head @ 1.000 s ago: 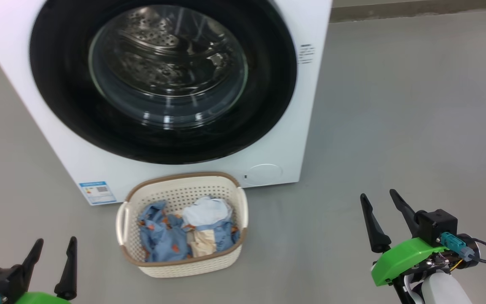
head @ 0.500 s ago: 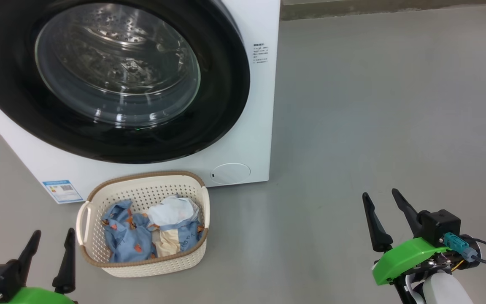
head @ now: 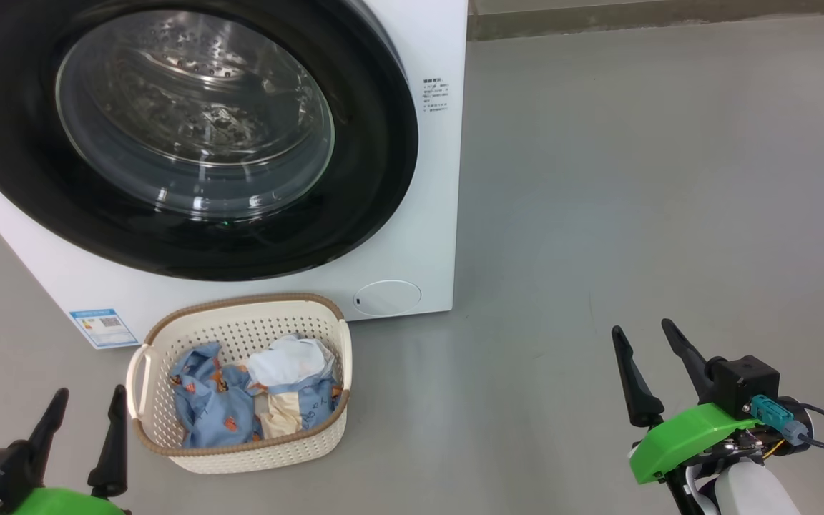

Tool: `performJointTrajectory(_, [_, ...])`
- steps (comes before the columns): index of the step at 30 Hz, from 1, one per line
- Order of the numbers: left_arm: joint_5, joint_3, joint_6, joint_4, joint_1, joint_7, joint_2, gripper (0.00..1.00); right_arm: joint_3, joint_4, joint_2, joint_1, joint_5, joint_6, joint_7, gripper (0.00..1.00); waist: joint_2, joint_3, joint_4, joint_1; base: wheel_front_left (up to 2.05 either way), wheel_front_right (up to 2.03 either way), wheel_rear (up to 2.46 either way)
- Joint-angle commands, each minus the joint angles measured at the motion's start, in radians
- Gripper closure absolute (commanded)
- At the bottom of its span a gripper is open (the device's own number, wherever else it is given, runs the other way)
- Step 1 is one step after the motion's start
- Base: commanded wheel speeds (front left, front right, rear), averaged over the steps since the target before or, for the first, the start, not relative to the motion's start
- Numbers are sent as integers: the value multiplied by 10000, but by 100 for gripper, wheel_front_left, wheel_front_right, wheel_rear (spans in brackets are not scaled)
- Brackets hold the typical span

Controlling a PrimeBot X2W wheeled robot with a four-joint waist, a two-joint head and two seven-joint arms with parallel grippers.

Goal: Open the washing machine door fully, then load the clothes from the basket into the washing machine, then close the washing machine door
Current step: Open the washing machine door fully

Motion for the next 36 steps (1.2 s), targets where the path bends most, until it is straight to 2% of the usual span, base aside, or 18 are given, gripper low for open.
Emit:
performJointTrajectory(1, [94, 395, -9, -252, -186, -92, 251, 0, 260, -260, 13, -269, 81, 16, -100, 0, 0, -14, 2, 0, 0, 0, 0])
performJointTrajectory(24, [181, 200, -26, -485, 13, -92, -75, 0, 163, -291, 13, -415, 92, 16, -121, 0, 0, -64, 315, 0, 0, 0, 0])
performJointTrajectory(36, [119, 87, -28, -804, 355, -92, -98, 0, -161, -323, 13, -1441, 863, 16, -101, 0, 0, 88, 662, 0, 0, 0, 0])
